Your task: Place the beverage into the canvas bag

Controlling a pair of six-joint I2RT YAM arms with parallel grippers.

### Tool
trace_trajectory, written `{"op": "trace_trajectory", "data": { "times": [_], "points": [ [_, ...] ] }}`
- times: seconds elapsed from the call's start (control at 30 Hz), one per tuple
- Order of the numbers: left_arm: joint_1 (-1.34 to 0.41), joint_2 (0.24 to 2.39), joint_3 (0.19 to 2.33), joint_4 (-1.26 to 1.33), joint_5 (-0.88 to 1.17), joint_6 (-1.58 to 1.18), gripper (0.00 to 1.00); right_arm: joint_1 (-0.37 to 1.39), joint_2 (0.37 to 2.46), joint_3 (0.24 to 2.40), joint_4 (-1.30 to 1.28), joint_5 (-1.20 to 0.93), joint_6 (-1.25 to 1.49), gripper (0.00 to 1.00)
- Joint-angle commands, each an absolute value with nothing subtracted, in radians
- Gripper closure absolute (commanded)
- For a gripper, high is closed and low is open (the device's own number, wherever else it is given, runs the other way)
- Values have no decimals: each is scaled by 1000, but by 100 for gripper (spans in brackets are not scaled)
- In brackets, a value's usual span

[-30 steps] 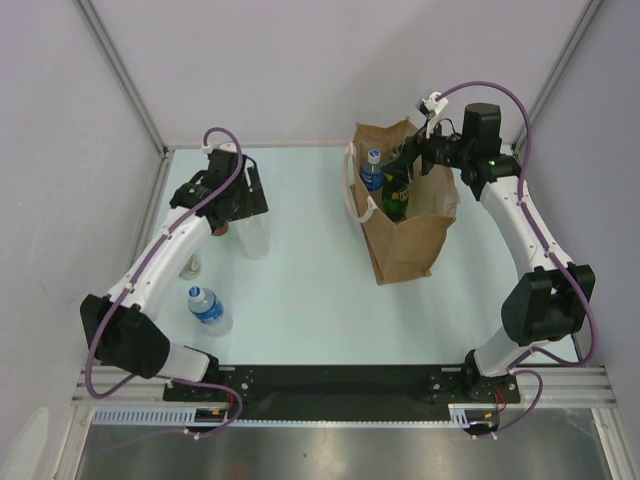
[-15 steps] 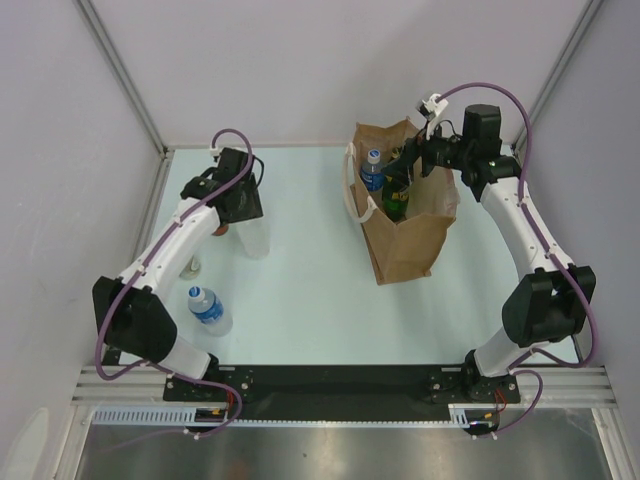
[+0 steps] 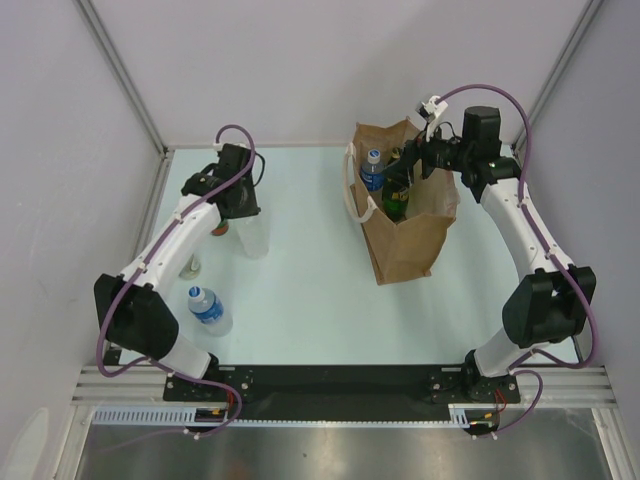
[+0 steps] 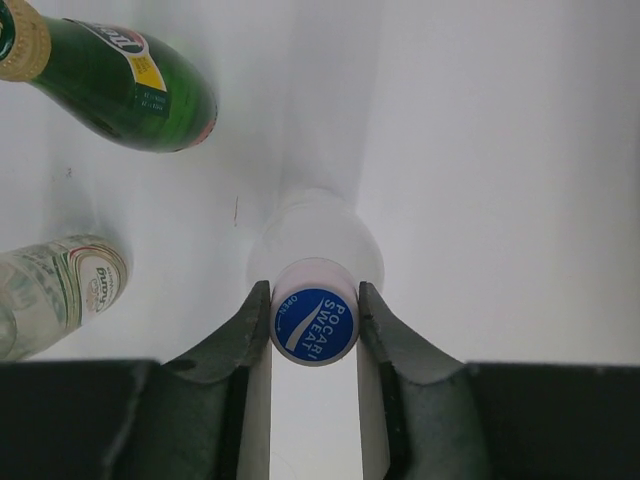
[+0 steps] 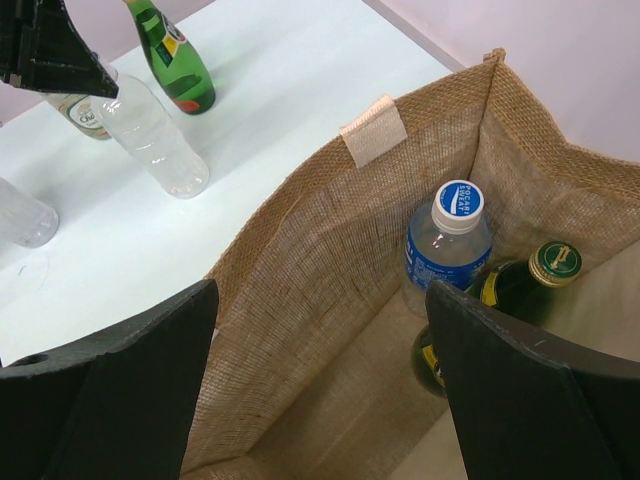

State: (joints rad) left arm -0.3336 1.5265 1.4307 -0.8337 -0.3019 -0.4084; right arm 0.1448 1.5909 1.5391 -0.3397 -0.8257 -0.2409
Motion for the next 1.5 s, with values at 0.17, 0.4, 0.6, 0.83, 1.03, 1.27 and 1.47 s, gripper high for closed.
{"op": "trace_trajectory", "data": {
  "times": [0.17,0.4,0.6,0.83,1.03,1.27,1.47],
  "points": [
    [-431,1451,1503,-739,-273,-201,100,149,1529,1552,-331,-868,-224,10],
    [-517,1385,1512,-672,-164,-84,100,149,1522,1575,-339,-888,-213,10],
    [-598,1385,1594,-644,-121,-14,100,147,1508,1586,-374,-939,-238,10],
    [-655,1422,1756,-634,-86,-18,100,135,1480,1603,-416,-919,-268,10],
    [-681,1468,1896,-594,-23,-75,100,126,1447,1591,-485,-884,-322,12],
    [-699,1540,2074,-558,28,-127,100,110,1375,1516,-574,-890,-414,49],
    [-715,1594,2218,-548,60,-164,100,110,1341,1404,-627,-908,-466,74]
  ]
}}
